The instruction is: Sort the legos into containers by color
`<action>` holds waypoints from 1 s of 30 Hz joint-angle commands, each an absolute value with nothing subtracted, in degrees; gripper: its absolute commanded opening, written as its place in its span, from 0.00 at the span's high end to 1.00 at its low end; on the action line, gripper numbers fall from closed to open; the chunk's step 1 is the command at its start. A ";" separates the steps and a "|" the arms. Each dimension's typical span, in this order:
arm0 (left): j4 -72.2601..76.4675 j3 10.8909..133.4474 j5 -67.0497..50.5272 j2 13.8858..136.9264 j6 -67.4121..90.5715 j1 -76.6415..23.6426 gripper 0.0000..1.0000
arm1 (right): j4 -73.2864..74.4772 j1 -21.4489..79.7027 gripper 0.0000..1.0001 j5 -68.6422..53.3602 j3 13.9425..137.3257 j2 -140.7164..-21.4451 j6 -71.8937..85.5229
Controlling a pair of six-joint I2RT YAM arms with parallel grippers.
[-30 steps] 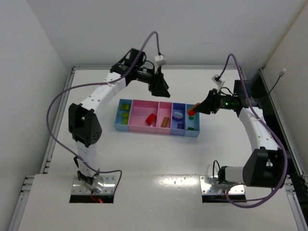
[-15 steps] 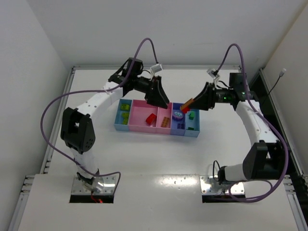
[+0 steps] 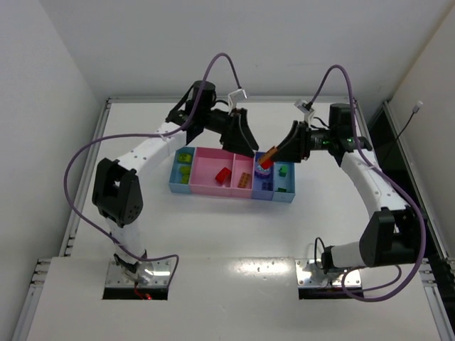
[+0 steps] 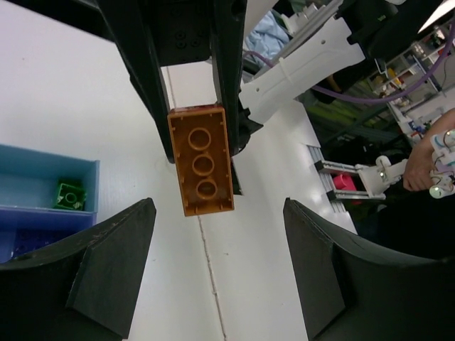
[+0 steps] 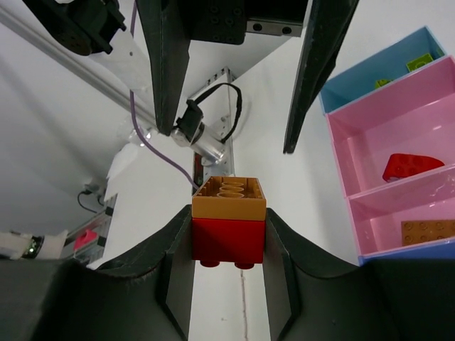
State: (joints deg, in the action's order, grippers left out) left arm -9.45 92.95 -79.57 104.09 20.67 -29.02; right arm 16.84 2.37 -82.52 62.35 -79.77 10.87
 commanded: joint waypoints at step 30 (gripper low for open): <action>42.71 85.78 -84.02 108.46 61.52 -33.49 0.38 | 12.30 4.57 1.00 -80.95 64.78 -79.80 10.99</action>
State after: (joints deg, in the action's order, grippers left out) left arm 39.03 86.35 -82.32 108.03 60.73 -31.99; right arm 15.25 4.27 -80.93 62.37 -79.79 11.86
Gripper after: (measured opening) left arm 0.624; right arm 0.384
